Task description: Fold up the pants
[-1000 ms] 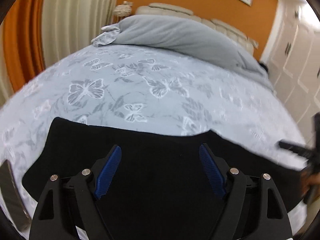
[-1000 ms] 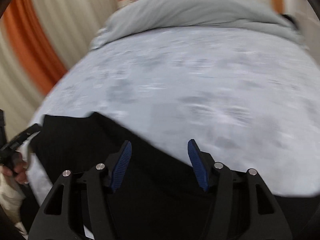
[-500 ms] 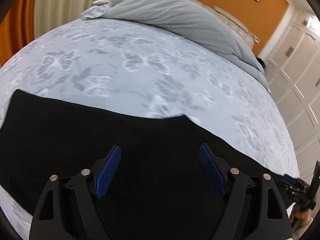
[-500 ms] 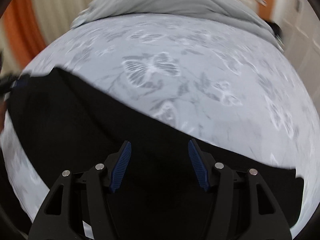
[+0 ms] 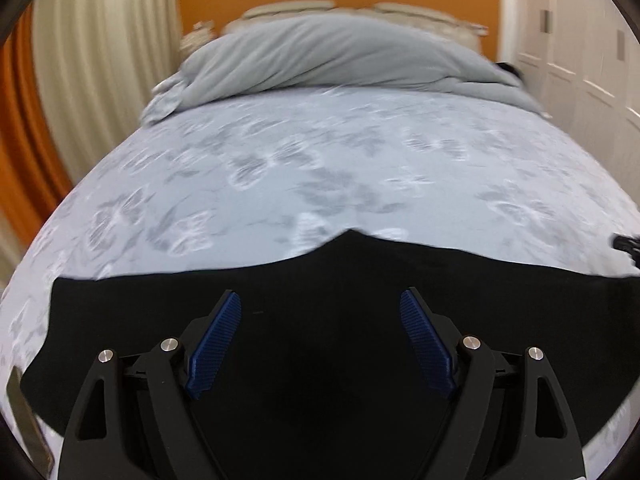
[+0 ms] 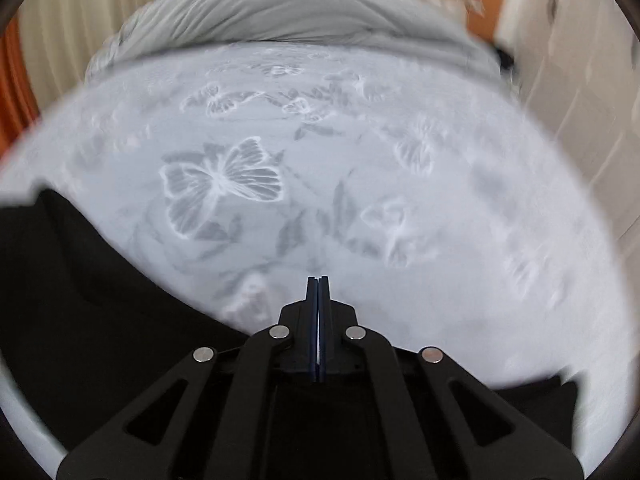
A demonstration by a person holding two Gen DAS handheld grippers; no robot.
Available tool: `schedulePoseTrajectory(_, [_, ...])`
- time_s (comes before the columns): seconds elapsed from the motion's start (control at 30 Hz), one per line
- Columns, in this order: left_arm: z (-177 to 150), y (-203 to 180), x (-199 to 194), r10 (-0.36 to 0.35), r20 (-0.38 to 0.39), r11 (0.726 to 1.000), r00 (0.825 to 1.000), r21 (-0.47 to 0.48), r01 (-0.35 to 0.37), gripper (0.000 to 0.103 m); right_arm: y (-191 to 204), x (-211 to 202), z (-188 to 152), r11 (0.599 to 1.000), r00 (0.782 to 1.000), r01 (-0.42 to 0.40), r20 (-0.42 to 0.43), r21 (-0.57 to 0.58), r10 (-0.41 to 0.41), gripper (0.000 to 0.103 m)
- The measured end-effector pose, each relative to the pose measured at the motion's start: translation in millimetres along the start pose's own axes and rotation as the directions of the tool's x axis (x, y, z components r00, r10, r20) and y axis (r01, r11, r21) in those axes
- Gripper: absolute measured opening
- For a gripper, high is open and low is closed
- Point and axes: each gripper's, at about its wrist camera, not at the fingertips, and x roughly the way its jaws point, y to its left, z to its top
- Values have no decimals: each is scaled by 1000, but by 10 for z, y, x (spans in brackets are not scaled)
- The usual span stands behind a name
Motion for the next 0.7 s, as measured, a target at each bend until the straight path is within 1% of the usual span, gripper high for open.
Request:
schedulePoseTrajectory(0.03, [19,94,51,31,-21,999,999,-25,-32,79,155,-83,-30,998,998,-54,11,-44,54,4])
schedulePoseTrajectory(0.07, [33,164,84,58,-38,997,998,-48,-60,79,388,-153,-68,987,994,-104,19,-120,107,8])
schedulePoseTrajectory(0.1, [51,254,118,72,-59,994,996,-83,-77,79,631,-173,-103,971,987,-155,9,-184,160,9])
schedulePoseTrajectory(0.13, [66,343,144,66,-78,990,995,-122,-75,79,857,-135,-123,954,980,-198,-15,-226,200,9])
schedulePoseTrajectory(0.17, [85,479,168,54,-104,980,993,-187,-72,79,1040,-60,-116,941,973,-230,-43,-247,226,9])
schedulePoseTrajectory(0.23, [101,648,141,41,-103,959,994,-277,-68,79,1396,115,-80,919,959,-282,-96,-277,265,9])
schedulePoseTrajectory(0.3, [124,780,39,61,-78,942,995,-324,-84,79,1763,348,46,896,938,-344,-138,-281,317,9])
schedulePoseTrajectory(0.33, [134,827,-13,67,-65,939,996,-333,-85,79,1864,431,103,887,927,-372,-157,-275,340,13])
schedulePoseTrajectory(0.37, [139,889,-86,70,-45,935,997,-346,-81,79,1998,562,181,878,914,-401,-184,-262,362,42])
schedulePoseTrajectory(0.4, [138,943,-135,68,-30,931,997,-357,-74,80,2121,664,254,876,911,-408,-181,-256,371,61])
schedulePoseTrajectory(0.43, [137,1007,-181,65,-16,928,998,-368,-66,80,2207,746,302,872,908,-416,-167,-258,384,83])
schedulePoseTrajectory(0.47, [138,1074,-216,66,-7,923,998,-378,-64,80,2357,854,370,850,891,-454,-172,-268,421,82])
schedulePoseTrajectory(0.5, [142,1136,-237,69,0,921,998,-385,-63,80,2447,943,418,832,873,-486,-195,-267,447,78])
schedulePoseTrajectory(0.53, [147,1205,-255,78,5,918,997,-389,-70,80,2561,1047,460,820,857,-511,-223,-259,464,59])
schedulePoseTrajectory(0.57, [153,1285,-272,89,8,916,996,-392,-79,80,2672,1207,514,821,853,-513,-259,-250,454,36])
schedulePoseTrajectory(0.6, [154,1344,-285,97,10,915,995,-394,-85,80,2752,1345,569,838,867,-482,-277,-256,414,18])
schedulePoseTrajectory(0.63, [155,1408,-294,104,9,913,995,-399,-92,80,2787,1420,648,847,878,-460,-276,-266,390,3])
schedulePoseTrajectory(0.67, [152,1479,-299,104,9,907,995,-410,-91,80,2816,1437,763,850,887,-448,-256,-277,384,3])
schedulePoseTrajectory(0.7, [153,1565,-302,97,7,898,995,-431,-85,80,2835,1417,891,860,905,-417,-218,-294,365,3])
